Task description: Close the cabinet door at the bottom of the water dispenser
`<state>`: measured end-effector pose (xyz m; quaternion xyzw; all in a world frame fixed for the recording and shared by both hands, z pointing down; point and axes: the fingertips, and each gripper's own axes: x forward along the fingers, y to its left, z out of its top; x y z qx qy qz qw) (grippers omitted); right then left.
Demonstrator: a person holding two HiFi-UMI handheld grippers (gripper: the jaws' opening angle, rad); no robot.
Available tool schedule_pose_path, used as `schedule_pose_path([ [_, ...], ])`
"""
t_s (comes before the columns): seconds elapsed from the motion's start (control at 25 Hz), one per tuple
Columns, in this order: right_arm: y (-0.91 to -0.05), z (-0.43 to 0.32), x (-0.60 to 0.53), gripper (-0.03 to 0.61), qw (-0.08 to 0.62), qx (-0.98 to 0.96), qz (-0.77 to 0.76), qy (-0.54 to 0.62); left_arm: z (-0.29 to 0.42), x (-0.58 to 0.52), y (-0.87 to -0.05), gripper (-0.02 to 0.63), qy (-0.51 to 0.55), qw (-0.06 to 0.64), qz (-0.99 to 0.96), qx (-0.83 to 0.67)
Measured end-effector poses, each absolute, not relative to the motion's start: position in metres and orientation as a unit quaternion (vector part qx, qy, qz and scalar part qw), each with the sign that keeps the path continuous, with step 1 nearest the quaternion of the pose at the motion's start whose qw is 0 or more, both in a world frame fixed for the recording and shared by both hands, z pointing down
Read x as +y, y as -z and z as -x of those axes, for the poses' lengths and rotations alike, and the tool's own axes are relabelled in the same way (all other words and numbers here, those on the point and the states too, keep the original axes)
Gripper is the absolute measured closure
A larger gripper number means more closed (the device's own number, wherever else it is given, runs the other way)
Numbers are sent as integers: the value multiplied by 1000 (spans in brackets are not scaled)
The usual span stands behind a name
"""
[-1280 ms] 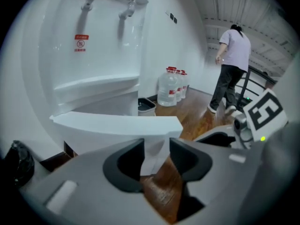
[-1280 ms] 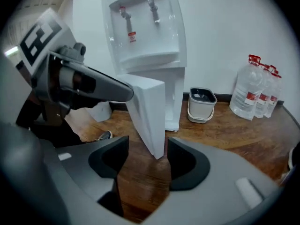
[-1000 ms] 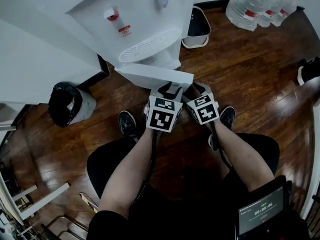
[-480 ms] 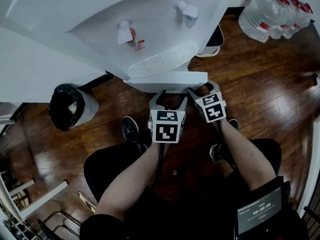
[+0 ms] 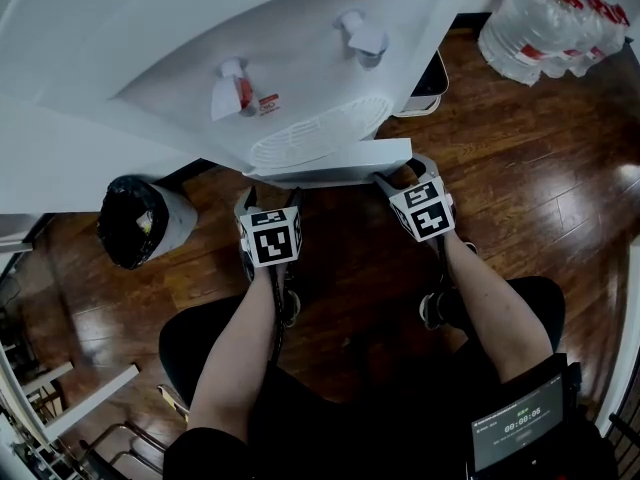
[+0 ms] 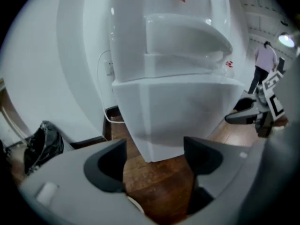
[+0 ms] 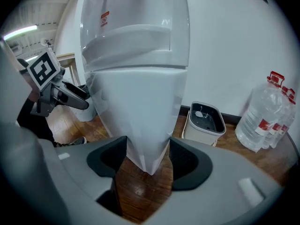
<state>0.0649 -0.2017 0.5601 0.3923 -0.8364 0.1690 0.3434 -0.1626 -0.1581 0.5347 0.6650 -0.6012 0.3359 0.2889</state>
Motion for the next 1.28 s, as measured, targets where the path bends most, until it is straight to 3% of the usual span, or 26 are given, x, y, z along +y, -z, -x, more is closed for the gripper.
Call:
schedule_pose_path([
  [0.12,-558,-63,-204,288,348,-839,-386,-162,160,-163,-536,225,-352,258,-679,-590],
  [1.28,-547,-54,-241,305,370,-855,-344,-120,167,-183,-531,255,-340,309,-637,-619],
])
